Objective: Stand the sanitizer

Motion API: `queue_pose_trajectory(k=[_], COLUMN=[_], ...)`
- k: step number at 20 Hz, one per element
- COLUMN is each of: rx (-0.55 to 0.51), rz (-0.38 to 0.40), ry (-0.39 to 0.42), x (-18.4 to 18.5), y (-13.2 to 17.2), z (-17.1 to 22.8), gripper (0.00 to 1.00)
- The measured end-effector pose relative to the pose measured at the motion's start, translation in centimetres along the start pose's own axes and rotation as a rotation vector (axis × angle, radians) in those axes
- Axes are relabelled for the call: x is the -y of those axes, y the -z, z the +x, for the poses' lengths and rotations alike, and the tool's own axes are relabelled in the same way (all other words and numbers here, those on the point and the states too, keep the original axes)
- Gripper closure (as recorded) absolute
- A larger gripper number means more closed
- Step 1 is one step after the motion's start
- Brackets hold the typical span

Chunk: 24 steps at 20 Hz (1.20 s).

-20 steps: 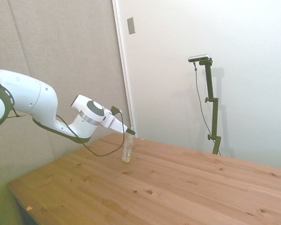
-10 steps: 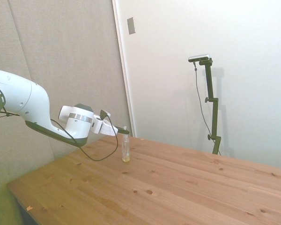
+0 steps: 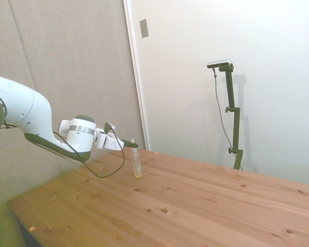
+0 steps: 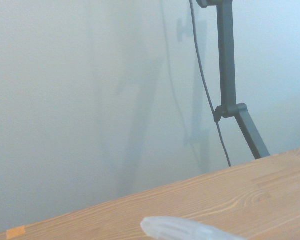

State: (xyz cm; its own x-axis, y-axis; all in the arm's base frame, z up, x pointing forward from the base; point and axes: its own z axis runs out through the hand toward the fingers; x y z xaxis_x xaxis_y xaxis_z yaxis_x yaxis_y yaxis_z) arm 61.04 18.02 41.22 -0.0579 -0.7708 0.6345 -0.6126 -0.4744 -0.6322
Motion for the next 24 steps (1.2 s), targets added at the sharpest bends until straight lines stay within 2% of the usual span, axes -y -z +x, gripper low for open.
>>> queue_pose_trajectory(k=[13,17,24], rx=[0.019,0.036,0.067], rz=[-0.012,-0.038,-0.065], ry=[-0.008,0.006,0.01], x=[-0.5,-1.8,-1.9], y=[0.0,-0.3,-0.1], z=[0.1,-0.9,-1.1], gripper=[0.0,0.0,0.0])
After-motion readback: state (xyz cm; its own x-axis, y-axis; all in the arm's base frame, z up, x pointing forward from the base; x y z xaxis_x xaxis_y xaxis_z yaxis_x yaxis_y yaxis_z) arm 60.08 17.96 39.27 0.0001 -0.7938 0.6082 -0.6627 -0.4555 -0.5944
